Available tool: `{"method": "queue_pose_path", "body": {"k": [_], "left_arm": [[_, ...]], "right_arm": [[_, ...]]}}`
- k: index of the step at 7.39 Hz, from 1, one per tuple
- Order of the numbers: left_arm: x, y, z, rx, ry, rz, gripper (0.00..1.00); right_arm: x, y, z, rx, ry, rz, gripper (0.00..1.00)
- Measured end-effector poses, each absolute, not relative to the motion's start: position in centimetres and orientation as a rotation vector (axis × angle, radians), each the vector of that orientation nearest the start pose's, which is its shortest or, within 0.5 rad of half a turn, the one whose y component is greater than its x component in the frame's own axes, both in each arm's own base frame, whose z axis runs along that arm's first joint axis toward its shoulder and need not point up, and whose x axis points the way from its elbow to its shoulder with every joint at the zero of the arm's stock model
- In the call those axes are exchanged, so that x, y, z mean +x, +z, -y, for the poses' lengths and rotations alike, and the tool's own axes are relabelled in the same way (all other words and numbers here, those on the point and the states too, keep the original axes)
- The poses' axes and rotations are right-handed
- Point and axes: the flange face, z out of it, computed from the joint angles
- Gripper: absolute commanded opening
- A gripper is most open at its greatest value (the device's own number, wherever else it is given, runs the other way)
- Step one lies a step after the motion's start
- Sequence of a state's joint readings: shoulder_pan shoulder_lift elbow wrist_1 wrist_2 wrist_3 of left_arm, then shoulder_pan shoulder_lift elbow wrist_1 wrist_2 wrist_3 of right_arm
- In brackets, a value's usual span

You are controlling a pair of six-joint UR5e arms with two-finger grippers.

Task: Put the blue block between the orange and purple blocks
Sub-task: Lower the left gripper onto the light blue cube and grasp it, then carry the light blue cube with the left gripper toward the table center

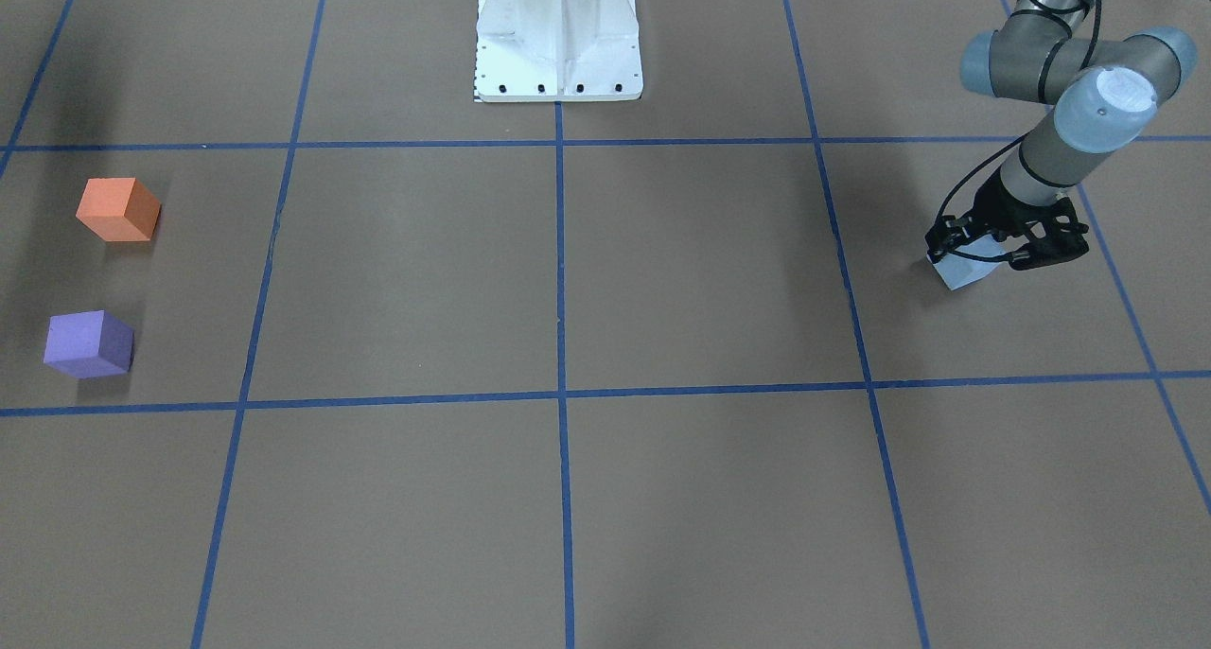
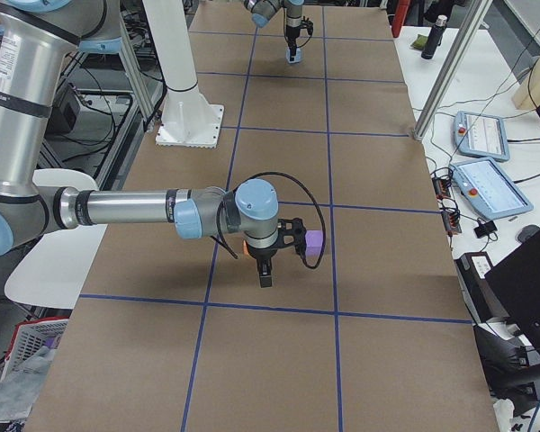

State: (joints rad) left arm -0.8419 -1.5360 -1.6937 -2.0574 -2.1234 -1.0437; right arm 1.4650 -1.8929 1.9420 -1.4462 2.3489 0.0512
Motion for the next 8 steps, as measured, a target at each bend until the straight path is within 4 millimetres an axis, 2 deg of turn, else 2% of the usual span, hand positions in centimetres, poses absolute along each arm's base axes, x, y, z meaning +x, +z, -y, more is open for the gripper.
{"method": "queue_pose_path", "body": {"k": [1,2,3,4,5,7,8], "left_arm": [[28.2,55.4,43.6,-0.052,-0.13,-0.793,0.22],[29.6,52.6,45.1,-0.044,-0.124,-0.806,0.21],[31.8,48.1,47.6,-0.047,-0.124,-0.806,0.21],[34.4,42.6,49.8,-0.046,-0.118,-0.806,0.21],[37.5,36.7,51.0,-0.031,-0.088,-0.823,0.22],[44.5,27.1,50.5,0.059,-0.001,-0.859,0.24],[48.7,23.4,49.6,0.106,0.04,-0.866,0.25]], "right_arm": [[2.4,59.9,37.2,0.104,-0.12,0.788,1.0],[2.4,59.8,37.2,0.108,-0.122,0.791,1.0],[2.4,59.7,37.3,0.116,-0.125,0.794,1.0],[2.4,59.6,37.3,0.122,-0.127,0.796,1.0],[2.3,59.6,37.3,0.125,-0.129,0.798,1.0],[2.2,59.2,37.4,0.151,-0.147,0.81,1.0],[2.1,59.0,37.4,0.163,-0.154,0.817,1.0]]}}
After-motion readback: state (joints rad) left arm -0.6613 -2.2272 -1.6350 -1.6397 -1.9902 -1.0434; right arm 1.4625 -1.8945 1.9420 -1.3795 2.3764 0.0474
